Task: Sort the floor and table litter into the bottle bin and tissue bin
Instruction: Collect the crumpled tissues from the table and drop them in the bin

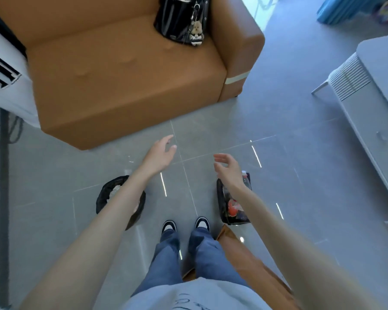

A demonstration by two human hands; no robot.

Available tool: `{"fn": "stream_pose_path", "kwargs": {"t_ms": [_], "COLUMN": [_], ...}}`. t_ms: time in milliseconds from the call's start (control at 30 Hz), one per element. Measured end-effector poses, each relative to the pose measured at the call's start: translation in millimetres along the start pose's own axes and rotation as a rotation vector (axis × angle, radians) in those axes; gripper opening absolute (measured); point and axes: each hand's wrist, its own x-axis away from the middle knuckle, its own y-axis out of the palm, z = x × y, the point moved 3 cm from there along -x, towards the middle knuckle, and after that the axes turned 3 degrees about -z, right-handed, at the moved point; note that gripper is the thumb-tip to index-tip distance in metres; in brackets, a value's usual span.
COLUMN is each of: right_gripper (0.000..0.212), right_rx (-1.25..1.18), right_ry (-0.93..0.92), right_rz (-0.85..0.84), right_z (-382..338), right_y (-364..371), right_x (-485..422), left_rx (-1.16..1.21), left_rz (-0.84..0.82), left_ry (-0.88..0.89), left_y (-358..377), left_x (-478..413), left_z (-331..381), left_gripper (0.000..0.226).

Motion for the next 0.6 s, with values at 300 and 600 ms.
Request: {"fn": "stream_pose_path", "kwargs": {"t_ms": [300, 600], "right_gripper": [0.024, 0.030], "right_rx": [-0.110, -0.262], "right_ry": [0.016, 0.116], "right_rz": [0.083, 0.266], "right_z": [-28, -88], "right_y": [-69, -118], "right_x": [-40, -160], "left_rx": [-0.040, -0.104], "left_rz": [-0.033, -0.167], "left_ry": [0.138, 0.266], "left_y": [9, -20], "left_x": [-53, -198], "left_z": [100, 189], "left_gripper": [0.046, 0.043]}}
